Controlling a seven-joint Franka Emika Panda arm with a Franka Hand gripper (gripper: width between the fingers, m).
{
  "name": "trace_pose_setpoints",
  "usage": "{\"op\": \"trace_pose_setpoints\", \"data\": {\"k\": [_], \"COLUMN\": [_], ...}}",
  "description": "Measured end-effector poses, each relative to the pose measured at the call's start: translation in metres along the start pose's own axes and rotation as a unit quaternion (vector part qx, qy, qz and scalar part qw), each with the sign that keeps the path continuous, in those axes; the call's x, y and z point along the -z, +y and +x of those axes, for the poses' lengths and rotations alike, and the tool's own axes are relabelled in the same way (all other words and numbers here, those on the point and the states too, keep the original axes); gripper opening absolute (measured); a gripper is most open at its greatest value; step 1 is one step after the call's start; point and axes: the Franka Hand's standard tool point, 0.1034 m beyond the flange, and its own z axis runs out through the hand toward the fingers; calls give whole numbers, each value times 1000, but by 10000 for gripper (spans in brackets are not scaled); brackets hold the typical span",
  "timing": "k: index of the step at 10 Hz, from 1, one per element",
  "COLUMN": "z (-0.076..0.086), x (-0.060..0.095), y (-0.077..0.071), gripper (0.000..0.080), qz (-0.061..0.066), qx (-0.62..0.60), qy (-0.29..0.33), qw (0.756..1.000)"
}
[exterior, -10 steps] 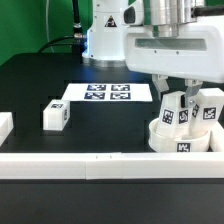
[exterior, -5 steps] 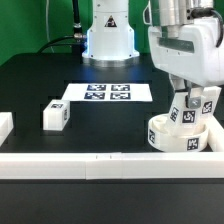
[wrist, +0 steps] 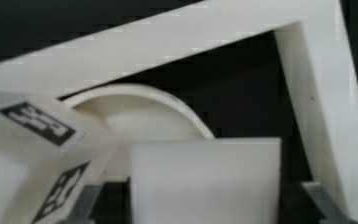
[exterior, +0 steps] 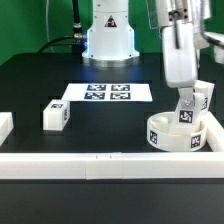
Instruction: Assemble stool
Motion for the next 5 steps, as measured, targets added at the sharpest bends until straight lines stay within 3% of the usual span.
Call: {"op": "trace_pose_setpoints", "data": {"k": [1, 2, 4, 5], "z": [-1, -8, -9, -9], "x": [0, -1, -1, 1], "y": [1, 5, 7, 6], "gripper": [337, 337, 337, 462], "qz": [21, 30, 29, 29], "qx": [-62, -152, -189, -164], "qy": [-6, -14, -19, -20], "qw": [998, 988, 981, 986]}}
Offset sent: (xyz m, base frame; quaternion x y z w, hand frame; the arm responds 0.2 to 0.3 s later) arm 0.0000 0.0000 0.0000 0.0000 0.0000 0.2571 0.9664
